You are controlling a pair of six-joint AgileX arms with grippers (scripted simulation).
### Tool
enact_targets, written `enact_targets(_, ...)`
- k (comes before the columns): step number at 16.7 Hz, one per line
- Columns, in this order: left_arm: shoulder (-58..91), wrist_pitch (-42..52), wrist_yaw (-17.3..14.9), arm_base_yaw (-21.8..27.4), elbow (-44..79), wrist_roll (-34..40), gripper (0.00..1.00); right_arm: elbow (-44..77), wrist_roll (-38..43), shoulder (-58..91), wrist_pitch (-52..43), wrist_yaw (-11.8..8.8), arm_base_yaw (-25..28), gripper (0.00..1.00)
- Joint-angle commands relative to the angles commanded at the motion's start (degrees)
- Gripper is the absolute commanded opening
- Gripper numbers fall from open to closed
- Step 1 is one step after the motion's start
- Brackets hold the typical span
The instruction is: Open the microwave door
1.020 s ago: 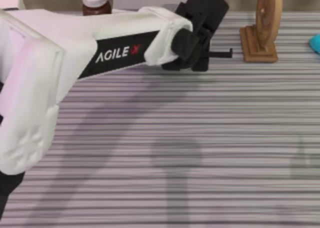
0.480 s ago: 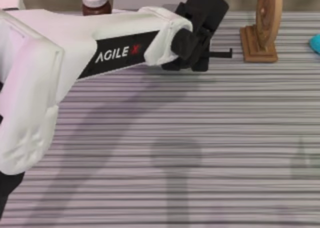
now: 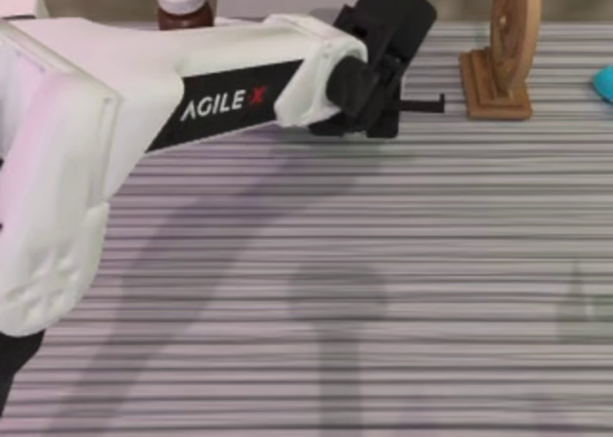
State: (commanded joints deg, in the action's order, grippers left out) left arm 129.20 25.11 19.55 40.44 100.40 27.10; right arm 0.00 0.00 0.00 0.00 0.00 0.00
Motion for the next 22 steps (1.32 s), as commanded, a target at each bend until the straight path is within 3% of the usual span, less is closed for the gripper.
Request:
enact_targets(5, -3.04, -2.99, -2.0, -0.8, -4.57, -3.17, 0.0, 0.0, 0.0, 0.0, 0.0, 0.0, 0.0, 1.0)
enact_targets(22, -3.16, -3.1, -2.08, -0.82, -4.73, -3.28, 0.0, 0.0, 0.0, 0.0, 0.0, 0.0, 0.0, 1.0)
